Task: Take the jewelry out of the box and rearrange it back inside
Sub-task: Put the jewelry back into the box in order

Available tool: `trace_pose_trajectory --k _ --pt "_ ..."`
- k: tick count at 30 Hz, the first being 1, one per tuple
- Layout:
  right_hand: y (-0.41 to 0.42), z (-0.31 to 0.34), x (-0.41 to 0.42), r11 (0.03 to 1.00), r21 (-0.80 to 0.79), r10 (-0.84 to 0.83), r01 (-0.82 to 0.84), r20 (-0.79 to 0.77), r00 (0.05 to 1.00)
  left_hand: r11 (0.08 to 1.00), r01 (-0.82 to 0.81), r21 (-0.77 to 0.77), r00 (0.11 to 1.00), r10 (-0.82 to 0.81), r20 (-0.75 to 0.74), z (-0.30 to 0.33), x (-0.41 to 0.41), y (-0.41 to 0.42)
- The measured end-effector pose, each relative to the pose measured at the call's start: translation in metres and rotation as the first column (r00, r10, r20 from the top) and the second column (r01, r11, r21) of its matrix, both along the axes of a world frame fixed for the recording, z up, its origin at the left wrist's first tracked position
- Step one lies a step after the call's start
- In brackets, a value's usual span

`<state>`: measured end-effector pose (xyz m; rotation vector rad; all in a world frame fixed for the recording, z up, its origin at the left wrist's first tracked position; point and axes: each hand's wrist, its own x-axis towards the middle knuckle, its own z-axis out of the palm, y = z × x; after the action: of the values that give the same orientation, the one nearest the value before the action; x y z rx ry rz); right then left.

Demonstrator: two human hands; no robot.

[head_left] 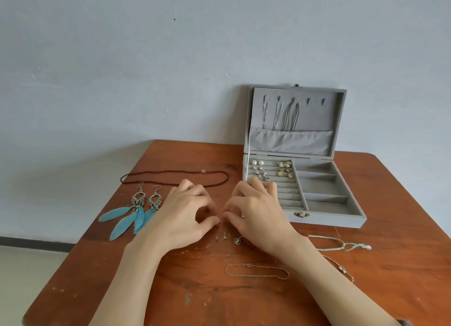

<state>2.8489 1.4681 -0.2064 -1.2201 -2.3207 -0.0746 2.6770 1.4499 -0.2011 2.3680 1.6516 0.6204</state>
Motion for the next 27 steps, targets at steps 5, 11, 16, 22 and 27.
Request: trace_pose_trajectory --k 5,11,16,22,27 --pt "0.005 0.007 0.009 0.996 -0.082 -0.033 0.022 -0.138 0.99 0.999 0.008 -0.037 1.0 -0.007 0.011 0.001 0.004 0.001" --pt "0.012 0.01 0.018 0.987 -0.158 -0.057 0.021 -0.221 0.974 0.998 0.039 -0.057 0.999 -0.038 0.024 0.001 0.008 0.005" --pt "0.019 0.014 0.03 0.981 -0.187 -0.1 0.048 -0.277 0.956 0.999 0.035 -0.015 0.997 -0.034 0.066 0.001 0.016 0.009" --pt "0.036 0.023 0.059 0.95 -0.266 -0.258 0.163 -0.373 0.891 0.996 0.049 0.074 0.973 -0.065 0.22 0.021 0.043 0.021" --pt "0.048 0.026 0.084 0.899 -0.302 -0.416 0.317 -0.369 0.831 0.988 0.038 0.152 0.991 -0.056 0.12 0.031 0.073 0.048"
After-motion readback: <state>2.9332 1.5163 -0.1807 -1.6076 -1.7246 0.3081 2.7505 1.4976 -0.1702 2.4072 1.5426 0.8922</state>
